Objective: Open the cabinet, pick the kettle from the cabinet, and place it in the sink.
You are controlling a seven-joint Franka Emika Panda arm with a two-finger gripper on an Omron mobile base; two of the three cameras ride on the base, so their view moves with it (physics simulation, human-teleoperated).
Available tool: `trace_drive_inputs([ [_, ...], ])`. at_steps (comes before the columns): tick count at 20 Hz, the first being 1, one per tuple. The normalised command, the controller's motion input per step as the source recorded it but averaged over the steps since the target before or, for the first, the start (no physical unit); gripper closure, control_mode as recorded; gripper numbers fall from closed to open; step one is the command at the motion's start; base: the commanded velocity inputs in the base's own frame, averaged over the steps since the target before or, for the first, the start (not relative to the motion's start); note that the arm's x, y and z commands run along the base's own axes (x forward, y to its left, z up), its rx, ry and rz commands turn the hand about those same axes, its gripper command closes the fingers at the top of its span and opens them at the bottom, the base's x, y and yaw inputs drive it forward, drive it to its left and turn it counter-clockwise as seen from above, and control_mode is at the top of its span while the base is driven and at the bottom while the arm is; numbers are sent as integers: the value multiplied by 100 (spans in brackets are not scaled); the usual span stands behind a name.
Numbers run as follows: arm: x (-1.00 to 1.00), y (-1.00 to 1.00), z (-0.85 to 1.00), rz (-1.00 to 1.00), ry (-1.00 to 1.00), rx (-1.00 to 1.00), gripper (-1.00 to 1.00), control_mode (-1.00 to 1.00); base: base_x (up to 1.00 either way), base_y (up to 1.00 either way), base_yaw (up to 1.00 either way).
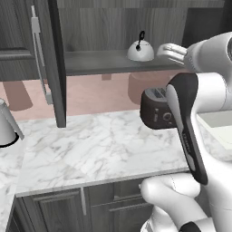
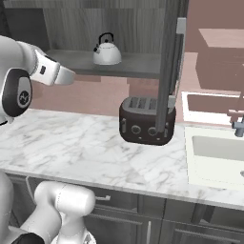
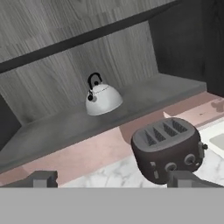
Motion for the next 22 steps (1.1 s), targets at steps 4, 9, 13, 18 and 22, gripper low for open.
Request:
trace_drive_inputs([
  [4,5,3,15,0,0,0,-100,-100,0,0,0],
  [9,10,4,11,0,-5,-1,-100,-100,0,0,0],
  [13,19,0,1,0,-2,-8,-100,-100,0,0,0],
  [18,23,-3,3,10,-1,-4,-100,-100,0,0,0],
  [22,14,-8,3,23,0,-3,-100,-100,0,0,0],
])
